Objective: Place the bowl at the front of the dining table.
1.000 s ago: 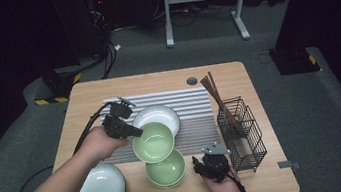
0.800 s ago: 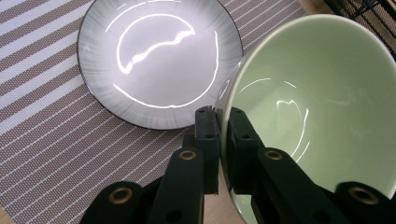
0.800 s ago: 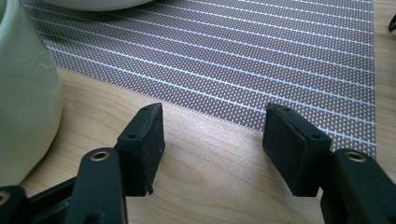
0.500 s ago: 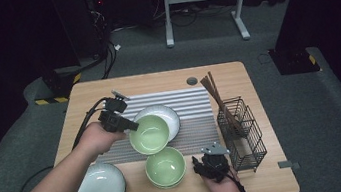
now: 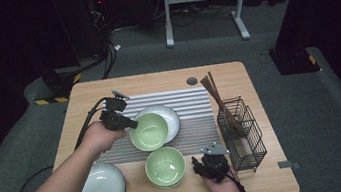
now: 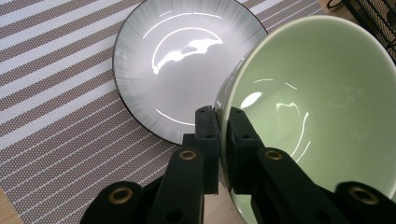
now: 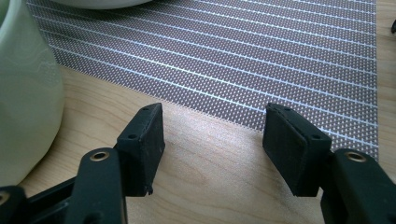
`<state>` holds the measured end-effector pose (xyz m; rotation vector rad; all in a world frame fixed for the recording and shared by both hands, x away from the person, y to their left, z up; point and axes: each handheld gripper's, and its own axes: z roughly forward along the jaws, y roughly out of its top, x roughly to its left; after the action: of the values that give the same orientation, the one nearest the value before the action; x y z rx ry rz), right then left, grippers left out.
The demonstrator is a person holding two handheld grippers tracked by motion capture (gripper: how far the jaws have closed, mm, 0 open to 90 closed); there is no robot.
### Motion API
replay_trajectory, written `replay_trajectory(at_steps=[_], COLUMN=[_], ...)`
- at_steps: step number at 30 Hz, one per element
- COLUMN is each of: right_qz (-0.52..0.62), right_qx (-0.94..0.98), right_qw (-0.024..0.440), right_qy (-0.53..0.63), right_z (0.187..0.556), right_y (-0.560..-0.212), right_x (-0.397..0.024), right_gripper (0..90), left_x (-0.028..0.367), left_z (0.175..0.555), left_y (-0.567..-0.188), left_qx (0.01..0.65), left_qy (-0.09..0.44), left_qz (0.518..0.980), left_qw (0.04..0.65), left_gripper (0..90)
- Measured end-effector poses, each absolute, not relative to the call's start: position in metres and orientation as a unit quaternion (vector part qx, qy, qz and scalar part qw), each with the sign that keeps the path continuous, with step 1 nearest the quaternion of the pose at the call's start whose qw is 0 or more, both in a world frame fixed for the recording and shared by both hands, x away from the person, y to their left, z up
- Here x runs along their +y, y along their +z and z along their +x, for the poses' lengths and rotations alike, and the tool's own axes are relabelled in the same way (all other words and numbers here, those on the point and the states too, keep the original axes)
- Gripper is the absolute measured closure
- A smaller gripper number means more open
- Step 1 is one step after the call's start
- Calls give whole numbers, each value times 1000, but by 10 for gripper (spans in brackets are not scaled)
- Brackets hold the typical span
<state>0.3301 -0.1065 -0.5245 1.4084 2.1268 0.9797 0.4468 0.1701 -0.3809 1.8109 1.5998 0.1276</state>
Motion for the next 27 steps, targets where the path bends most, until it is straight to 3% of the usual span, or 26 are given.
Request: replay_trajectory(at_steps=[27], right_qz=[506], right_qx=[761], right_qw=[203], right_qy=[352], right_z=[330], right_y=[-524], right_x=[-106], right_gripper=[384], left_x=[164], left_z=[476], left_y=[-408], left_qx=[641], left_qy=[47], left_qz=[680], left_qw=[354], left_gripper=[847])
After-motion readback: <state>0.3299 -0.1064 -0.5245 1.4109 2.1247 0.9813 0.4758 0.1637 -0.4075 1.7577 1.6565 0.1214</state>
